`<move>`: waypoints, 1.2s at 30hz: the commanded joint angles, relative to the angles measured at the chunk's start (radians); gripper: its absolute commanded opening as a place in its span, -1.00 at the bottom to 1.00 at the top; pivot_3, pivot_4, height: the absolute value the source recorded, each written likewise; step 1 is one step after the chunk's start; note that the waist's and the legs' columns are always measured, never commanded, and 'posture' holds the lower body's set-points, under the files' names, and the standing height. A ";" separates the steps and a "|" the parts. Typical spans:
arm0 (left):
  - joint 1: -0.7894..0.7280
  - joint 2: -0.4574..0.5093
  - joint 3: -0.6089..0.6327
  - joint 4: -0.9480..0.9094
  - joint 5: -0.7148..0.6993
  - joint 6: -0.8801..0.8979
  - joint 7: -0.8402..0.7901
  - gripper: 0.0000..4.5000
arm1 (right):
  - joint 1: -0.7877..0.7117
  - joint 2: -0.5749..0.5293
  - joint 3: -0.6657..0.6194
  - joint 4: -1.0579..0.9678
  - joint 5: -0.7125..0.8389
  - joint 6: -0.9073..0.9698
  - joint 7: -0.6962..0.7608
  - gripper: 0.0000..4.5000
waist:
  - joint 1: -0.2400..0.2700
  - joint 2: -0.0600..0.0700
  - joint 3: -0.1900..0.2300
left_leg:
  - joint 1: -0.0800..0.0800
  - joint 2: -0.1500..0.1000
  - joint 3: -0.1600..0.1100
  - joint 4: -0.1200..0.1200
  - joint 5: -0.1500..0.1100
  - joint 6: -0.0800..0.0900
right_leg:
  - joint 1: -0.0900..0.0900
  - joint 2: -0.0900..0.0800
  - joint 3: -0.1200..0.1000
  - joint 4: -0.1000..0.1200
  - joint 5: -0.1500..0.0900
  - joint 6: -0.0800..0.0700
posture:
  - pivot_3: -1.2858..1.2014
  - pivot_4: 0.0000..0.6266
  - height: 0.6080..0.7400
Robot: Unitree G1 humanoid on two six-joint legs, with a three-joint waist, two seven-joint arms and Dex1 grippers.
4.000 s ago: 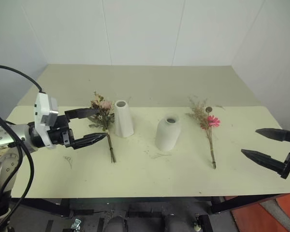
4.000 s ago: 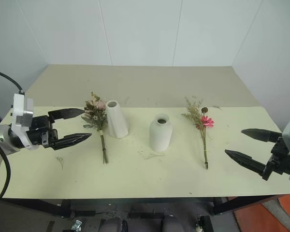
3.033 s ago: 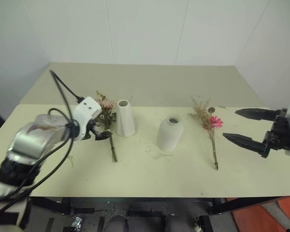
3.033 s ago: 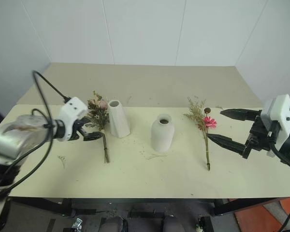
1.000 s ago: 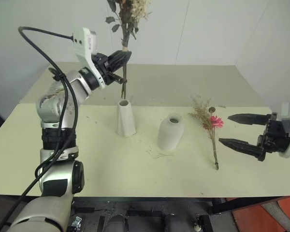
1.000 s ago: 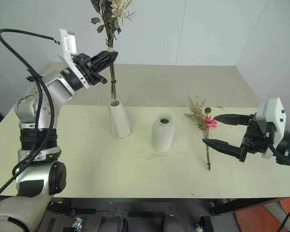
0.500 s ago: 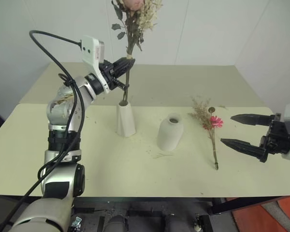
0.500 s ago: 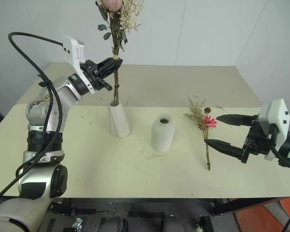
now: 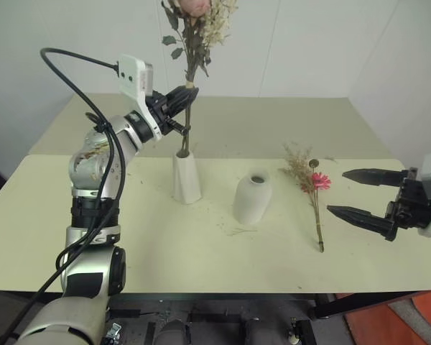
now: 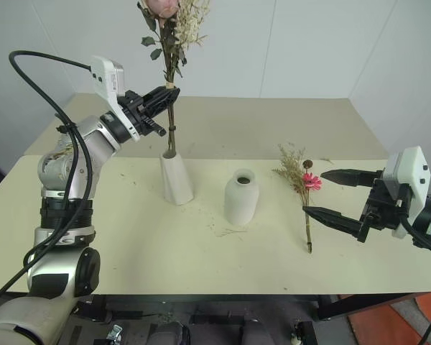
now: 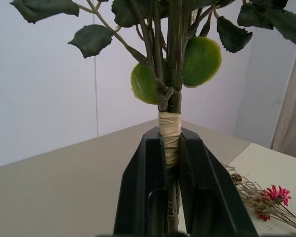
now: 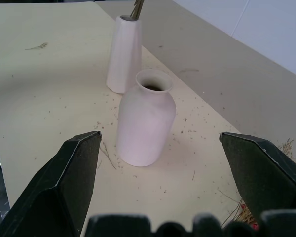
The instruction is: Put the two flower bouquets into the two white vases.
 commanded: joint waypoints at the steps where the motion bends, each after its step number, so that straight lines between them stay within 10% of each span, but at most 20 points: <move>1: -0.006 -0.001 0.009 -0.026 -0.006 -0.011 0.007 -0.96 | -0.015 -0.006 -0.023 -0.018 0.013 -0.009 -0.003 1.00 | 0.000 0.000 0.000 | 0.000 0.000 0.000 0.000 0.000 0.000 | 0.000 0.000 0.000 0.000 0.000 0.000 | 0.03 -0.52 1.00; 36: 0.059 0.010 0.011 -0.124 -0.032 0.017 0.033 -0.96 | -0.077 -0.008 0.019 0.032 -0.008 -0.022 0.021 1.00 | 0.000 0.000 0.000 | -0.001 0.000 0.000 0.000 0.000 0.000 | 0.000 0.000 0.000 0.000 0.000 0.000 | 0.03 -0.52 1.00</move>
